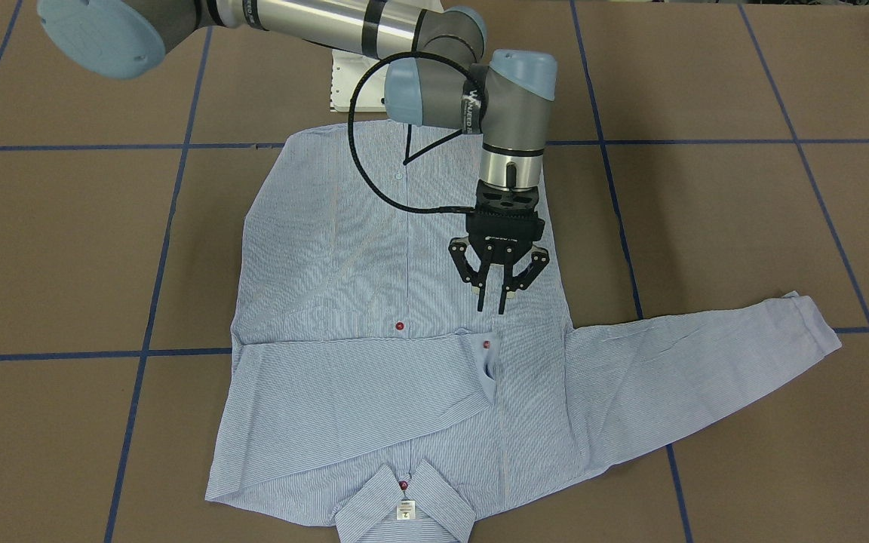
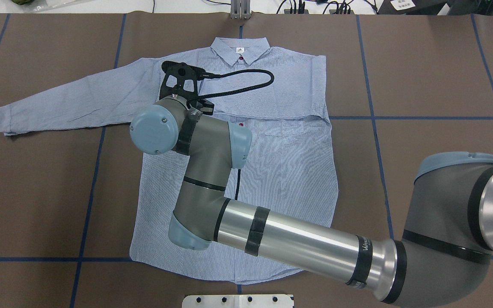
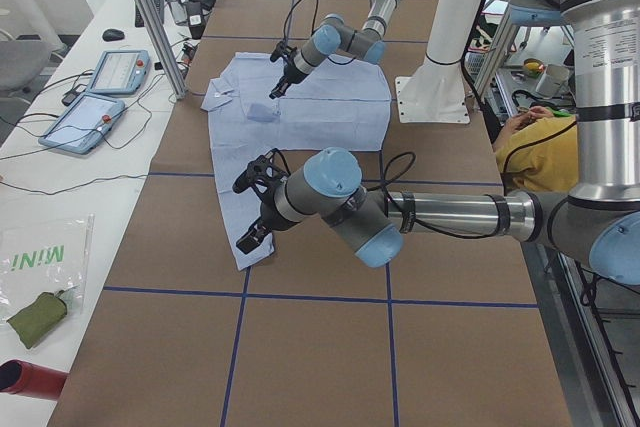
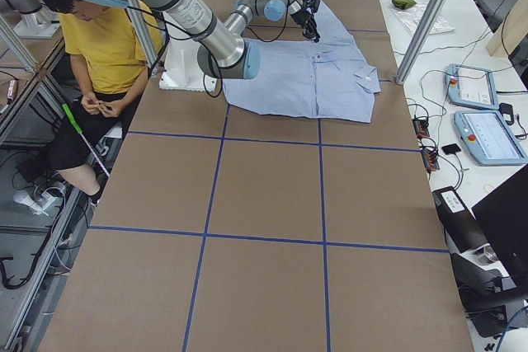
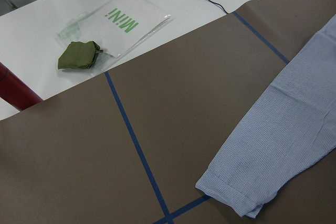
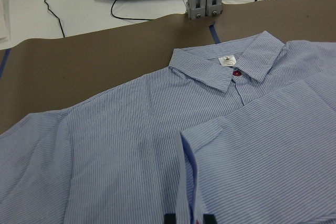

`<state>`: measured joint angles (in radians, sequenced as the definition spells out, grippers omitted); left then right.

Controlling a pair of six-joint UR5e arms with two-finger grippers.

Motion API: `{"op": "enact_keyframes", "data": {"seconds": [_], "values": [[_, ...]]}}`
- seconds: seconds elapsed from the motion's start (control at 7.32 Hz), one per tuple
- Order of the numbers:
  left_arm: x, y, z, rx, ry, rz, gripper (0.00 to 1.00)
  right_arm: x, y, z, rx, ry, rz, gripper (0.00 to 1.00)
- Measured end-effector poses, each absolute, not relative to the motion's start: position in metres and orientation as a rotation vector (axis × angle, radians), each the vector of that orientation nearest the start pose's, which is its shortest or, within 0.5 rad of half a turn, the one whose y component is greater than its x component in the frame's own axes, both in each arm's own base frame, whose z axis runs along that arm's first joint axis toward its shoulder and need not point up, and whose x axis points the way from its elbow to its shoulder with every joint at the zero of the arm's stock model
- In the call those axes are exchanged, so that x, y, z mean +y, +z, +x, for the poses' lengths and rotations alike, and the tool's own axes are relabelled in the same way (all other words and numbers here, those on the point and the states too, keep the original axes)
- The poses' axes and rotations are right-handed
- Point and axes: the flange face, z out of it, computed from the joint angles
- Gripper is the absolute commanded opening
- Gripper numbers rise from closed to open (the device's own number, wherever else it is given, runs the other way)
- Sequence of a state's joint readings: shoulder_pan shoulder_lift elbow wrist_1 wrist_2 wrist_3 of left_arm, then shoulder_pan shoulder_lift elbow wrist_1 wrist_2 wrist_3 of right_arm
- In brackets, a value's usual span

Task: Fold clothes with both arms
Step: 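Carry the sleeve across the shirt front toward the collar with the right gripper, then release the sleeve and raise the right gripper away from the shirt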

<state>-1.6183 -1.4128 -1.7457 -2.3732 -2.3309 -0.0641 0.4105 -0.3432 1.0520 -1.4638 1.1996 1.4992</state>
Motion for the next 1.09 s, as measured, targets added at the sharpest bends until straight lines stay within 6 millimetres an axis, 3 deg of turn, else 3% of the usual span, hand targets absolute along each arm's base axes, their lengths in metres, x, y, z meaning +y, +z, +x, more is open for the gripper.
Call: {"op": "enact_keyframes", "data": {"seconds": [0.27, 0.41, 0.68, 0.82, 1.09], "values": [[-0.443, 0.554, -0.086, 0.722, 0.208, 0.767, 1.00, -0.497, 0.020, -0.688, -0.684, 0.461, 0.476, 1.00], [-0.444, 0.554, -0.085, 0.722, 0.209, 0.769, 1.00, -0.519, 0.020, -0.670, -0.672, 0.473, 0.428, 1.00], [-0.445, 0.557, -0.070, 0.731, 0.258, 0.799, 1.00, -0.576, 0.041, -0.602, -0.692, 0.475, 0.318, 1.00], [-0.448, 0.569, -0.051, 0.747, 0.299, 0.794, 1.00, -0.591, 0.062, -0.560, -0.713, 0.435, 0.308, 1.00], [-0.448, 0.606, -0.019, 0.778, 0.352, 0.782, 1.00, -0.601, 0.115, -0.461, -0.763, 0.329, 0.318, 1.00]]}}
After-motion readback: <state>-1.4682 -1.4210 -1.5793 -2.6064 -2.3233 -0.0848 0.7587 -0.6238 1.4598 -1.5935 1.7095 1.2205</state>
